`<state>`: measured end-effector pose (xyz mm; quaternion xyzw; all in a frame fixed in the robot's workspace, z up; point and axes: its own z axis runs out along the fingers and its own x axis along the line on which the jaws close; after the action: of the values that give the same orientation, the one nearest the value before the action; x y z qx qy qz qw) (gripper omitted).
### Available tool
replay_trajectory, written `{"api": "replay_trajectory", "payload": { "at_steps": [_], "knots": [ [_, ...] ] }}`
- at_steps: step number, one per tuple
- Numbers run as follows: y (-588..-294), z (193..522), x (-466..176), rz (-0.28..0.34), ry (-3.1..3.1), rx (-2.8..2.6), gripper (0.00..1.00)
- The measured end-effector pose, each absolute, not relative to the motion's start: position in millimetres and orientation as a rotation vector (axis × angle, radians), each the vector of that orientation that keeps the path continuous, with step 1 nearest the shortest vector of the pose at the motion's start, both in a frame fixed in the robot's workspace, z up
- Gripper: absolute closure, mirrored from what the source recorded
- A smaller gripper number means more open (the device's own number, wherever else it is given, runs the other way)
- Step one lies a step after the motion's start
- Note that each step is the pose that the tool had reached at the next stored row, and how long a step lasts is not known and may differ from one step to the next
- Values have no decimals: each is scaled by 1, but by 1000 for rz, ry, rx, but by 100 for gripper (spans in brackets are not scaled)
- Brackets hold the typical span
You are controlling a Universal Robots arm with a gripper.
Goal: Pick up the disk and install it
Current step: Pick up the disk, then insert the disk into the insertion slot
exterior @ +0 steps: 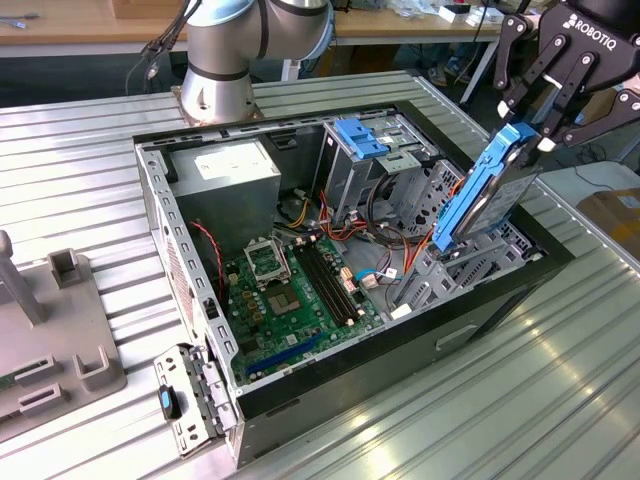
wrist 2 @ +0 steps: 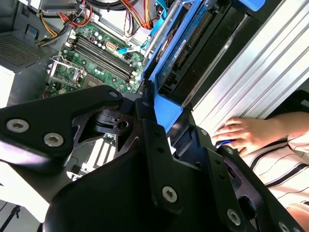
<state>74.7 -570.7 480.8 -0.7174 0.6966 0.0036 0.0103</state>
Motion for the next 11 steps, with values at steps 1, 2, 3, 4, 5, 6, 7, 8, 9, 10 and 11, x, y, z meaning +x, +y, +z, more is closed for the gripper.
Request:
{"api": "replay_trajectory", "payload": {
  "at_steps": [1,2,3,4,5,6,7,8,9,10,11],
  "knots": [
    [-571,481,75,11,2174,-2239,63],
    [-571,481,76,11,2174,-2239,63],
    [-571,480,77,11,2174,-2239,63],
    [-571,480,77,12,2174,-2239,63],
    [-571,479,77,11,2175,-2239,63],
    [-571,476,77,11,2175,-2238,63],
    [-571,475,77,11,2175,-2238,63],
    [-571,473,77,11,2175,-2238,63],
    [-571,470,77,11,2175,-2238,63],
    [-571,470,78,11,2176,-2238,63],
    [-571,470,78,11,2177,-2236,63]
  ]
}}
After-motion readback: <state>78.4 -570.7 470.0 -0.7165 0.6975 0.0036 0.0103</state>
